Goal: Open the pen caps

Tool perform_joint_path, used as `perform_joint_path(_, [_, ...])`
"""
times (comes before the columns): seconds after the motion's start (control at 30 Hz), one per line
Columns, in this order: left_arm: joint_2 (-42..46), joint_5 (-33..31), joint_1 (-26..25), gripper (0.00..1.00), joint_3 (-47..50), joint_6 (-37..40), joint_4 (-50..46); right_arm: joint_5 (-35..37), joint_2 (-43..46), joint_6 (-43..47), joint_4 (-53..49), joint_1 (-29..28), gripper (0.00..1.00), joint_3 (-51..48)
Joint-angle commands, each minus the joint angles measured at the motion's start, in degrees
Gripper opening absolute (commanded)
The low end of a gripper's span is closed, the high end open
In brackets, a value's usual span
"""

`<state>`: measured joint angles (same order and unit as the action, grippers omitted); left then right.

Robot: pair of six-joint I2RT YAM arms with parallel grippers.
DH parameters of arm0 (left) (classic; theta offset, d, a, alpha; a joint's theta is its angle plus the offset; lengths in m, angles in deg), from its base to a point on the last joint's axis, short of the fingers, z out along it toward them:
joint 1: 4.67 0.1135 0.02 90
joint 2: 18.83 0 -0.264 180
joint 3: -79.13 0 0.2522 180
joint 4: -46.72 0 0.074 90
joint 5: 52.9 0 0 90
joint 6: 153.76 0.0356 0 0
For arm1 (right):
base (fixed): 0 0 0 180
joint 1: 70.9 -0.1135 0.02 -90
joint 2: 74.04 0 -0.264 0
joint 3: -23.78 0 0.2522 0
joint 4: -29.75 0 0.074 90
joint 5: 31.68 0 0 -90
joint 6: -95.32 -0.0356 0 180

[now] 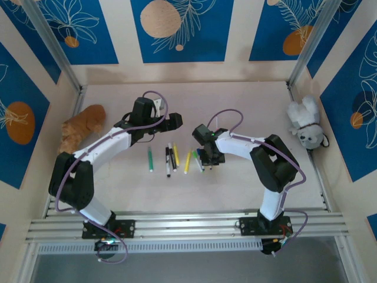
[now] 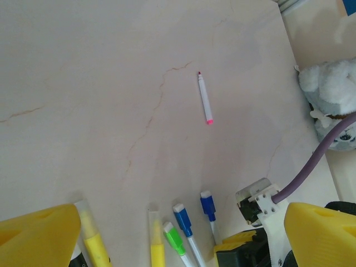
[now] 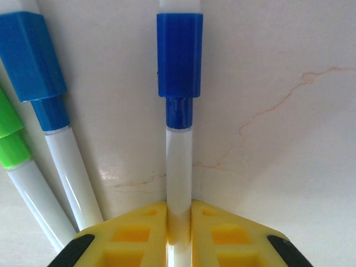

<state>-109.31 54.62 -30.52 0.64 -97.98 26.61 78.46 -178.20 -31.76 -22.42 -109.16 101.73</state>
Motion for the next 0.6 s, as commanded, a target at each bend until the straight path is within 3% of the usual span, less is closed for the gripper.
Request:
perform_joint_path(0.0, [-0.49, -0.41, 0.09, 0.94, 0.75, -0.59, 1.2, 0.38, -3.86, -1.33, 0.01, 0.12, 0.14, -2.44])
perform_joint_path(0.23, [-0.58, 0.03, 0.09, 0.94, 0.75, -1.15, 1.16, 0.96, -1.79, -0.68, 0.09, 0.2, 0.0, -3.58])
perform_joint_path(0.57, [-0.93, 3.83, -0.06, 0.91, 1.1, -2.76, 1.25, -2.55, 7.92, 5.08, 1.85, 1.86, 0.0, -4.44])
